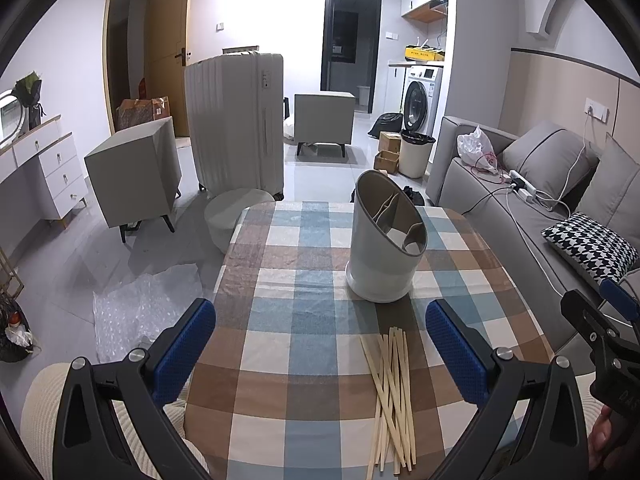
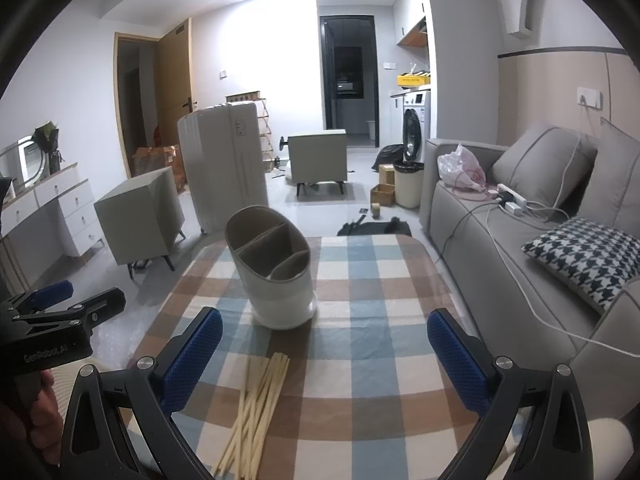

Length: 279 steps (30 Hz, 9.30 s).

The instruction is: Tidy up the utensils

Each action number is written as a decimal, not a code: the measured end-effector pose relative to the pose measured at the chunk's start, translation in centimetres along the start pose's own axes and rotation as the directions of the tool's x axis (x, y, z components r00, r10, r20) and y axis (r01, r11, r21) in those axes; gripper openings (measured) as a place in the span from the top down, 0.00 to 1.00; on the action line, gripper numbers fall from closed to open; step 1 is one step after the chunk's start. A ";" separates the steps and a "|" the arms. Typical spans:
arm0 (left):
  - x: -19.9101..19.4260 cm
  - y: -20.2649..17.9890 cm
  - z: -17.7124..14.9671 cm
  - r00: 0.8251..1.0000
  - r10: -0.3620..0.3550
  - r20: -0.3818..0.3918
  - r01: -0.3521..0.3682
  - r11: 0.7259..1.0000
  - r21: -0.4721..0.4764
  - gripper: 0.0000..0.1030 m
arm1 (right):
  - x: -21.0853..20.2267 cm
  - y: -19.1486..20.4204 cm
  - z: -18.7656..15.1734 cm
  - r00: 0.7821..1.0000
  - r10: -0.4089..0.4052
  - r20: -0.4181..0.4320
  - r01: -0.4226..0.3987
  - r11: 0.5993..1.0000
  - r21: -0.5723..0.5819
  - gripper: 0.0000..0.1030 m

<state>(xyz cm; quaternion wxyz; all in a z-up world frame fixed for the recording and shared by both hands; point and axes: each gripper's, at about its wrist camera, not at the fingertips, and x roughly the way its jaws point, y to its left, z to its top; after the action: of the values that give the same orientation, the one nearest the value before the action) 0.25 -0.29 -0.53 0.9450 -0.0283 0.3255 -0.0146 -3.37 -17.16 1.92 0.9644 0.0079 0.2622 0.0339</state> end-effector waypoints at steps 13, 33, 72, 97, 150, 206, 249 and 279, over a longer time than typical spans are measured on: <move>0.0 0.0 0.0 1.000 0.002 0.002 -0.002 1.000 0.000 0.01 | 0.0 -0.2 0.1 1.000 0.003 0.001 -0.003 1.000 0.005 0.00; 0.1 -0.2 -0.1 1.000 -0.011 -0.009 0.011 1.000 -0.002 0.01 | -0.1 -0.3 0.2 1.000 -0.005 0.004 0.005 1.000 0.013 0.00; 15.0 -0.5 -3.3 0.799 -0.139 -0.585 0.076 0.988 -0.132 0.17 | 9.6 -2.3 -0.4 0.976 -0.041 -0.214 0.034 0.999 -0.037 0.06; 17.1 -4.5 -3.7 0.734 -0.011 -0.679 0.029 0.999 0.015 0.76 | 10.9 -5.6 1.2 0.961 0.070 -0.267 -0.037 0.991 0.126 0.06; 13.6 8.1 4.4 0.880 -0.319 -0.352 0.155 0.894 -0.421 0.98 | 26.0 11.9 -6.6 0.556 -0.009 -0.831 -0.278 0.940 -0.196 0.94; 6.8 -1.3 14.2 0.930 -0.268 -0.251 0.266 0.963 -0.041 0.98 | 18.8 -8.3 3.6 0.894 0.218 -0.392 -0.139 0.966 0.220 0.71; 6.0 -0.7 13.2 0.941 -0.236 -0.242 0.233 0.972 -0.041 0.98 | 17.2 -6.7 6.3 0.955 0.244 -0.169 -0.183 0.932 0.312 0.95; 15.1 -1.1 20.9 0.953 -0.276 -0.127 0.270 0.961 -0.058 0.98 | 24.3 2.7 20.4 0.921 0.301 0.248 -0.357 0.907 0.225 0.95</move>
<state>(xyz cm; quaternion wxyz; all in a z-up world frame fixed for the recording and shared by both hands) 25.04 -1.15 6.74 0.9091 -0.0908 0.3815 -0.1403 27.64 -12.73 7.31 0.9567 0.1850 0.1574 0.1602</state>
